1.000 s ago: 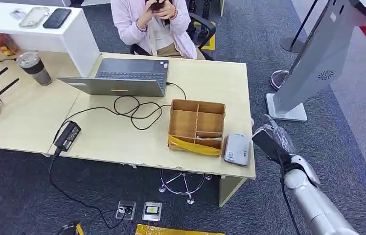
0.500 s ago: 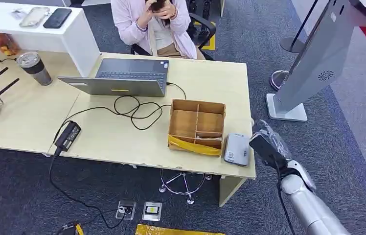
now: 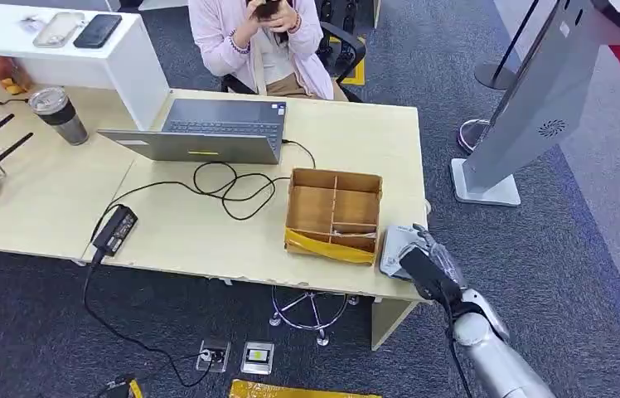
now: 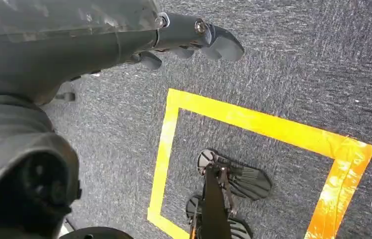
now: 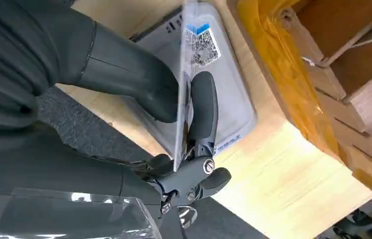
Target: Pass the card to the sensor for recognition and then transmit it.
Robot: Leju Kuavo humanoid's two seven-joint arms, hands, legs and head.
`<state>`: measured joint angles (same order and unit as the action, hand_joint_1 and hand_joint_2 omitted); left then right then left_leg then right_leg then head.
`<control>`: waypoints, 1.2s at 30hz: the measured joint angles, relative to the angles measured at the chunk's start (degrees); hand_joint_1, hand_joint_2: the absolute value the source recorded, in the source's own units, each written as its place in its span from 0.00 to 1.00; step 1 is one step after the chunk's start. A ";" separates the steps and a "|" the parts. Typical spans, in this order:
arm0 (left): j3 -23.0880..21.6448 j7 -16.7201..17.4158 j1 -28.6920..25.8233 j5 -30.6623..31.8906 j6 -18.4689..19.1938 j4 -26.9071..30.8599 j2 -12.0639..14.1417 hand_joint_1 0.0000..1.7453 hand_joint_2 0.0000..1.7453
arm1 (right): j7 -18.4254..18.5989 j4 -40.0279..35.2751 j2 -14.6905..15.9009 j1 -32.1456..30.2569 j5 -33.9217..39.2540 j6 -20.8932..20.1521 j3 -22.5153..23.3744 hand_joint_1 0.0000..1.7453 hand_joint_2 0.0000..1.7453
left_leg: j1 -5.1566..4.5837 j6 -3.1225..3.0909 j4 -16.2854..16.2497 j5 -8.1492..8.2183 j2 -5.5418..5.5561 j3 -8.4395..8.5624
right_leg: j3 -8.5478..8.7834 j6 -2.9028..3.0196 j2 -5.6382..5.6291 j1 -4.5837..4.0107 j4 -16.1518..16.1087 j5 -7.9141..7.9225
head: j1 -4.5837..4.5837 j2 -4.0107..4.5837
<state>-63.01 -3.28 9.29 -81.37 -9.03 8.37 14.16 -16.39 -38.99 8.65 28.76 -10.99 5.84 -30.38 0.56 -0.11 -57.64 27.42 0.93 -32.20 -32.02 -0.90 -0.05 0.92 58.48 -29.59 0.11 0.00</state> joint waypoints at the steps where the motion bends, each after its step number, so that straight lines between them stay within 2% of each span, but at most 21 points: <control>1: 0.00 0.00 0.00 0.02 -0.04 0.00 0.00 0.00 0.00 | 0.02 0.00 -0.26 -0.10 0.07 0.07 -0.46 1.00 1.00 | 0.00 0.00 0.00 0.00 0.00 0.01 | 0.00 0.00 -0.01 0.00 0.00 0.00 | 0.00 0.00; 10: 0.00 0.00 -0.01 0.61 0.42 0.00 0.04 0.00 0.00 | 1.29 -0.79 -0.68 -0.98 0.96 2.51 -1.64 1.00 1.00 | 0.00 0.00 0.00 0.00 -0.01 0.01 | -0.01 0.00 -0.02 0.00 0.00 0.00 | 0.00 0.00; 15: 0.00 0.00 -0.01 1.03 1.46 0.00 0.22 0.00 0.00 | 3.30 -3.29 1.04 0.23 0.40 2.45 -1.88 1.00 1.00 | -0.01 0.00 -0.01 -0.01 0.00 0.03 | 0.01 0.00 0.00 0.01 0.00 0.00 | 0.00 0.00; 21: 0.00 0.00 -0.07 1.22 2.30 0.00 0.55 0.00 0.00 | 6.65 -8.79 4.29 2.83 3.00 -3.00 -0.52 1.00 1.00 | -0.04 0.00 -0.02 0.00 -0.02 0.03 | 0.01 -0.01 -0.04 0.04 0.00 0.01 | 0.00 0.00; 29: -0.02 0.00 -0.05 1.92 2.23 0.00 0.68 0.00 0.00 | 9.68 -16.65 6.86 5.14 1.97 -4.55 0.68 1.00 1.00 | -0.02 0.00 -0.02 0.00 -0.03 0.04 | 0.00 -0.01 -0.04 0.02 0.01 0.01 | 0.02 0.00; 36: -0.02 0.00 -0.02 2.67 2.32 0.00 0.66 0.00 0.00 | 9.53 -19.54 7.04 7.21 -1.20 -6.30 0.77 1.00 1.00 | -0.02 0.00 -0.01 0.00 -0.02 0.00 | 0.03 -0.01 -0.04 0.02 0.02 0.01 | 0.00 0.00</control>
<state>-63.04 -3.28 9.27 -78.71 -6.71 8.37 14.82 -6.86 -58.53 15.69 35.96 -12.19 -0.46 -29.62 0.54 -0.11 -57.65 27.41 0.90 -32.20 -31.98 -0.91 -0.08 0.94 58.50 -29.58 0.11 0.00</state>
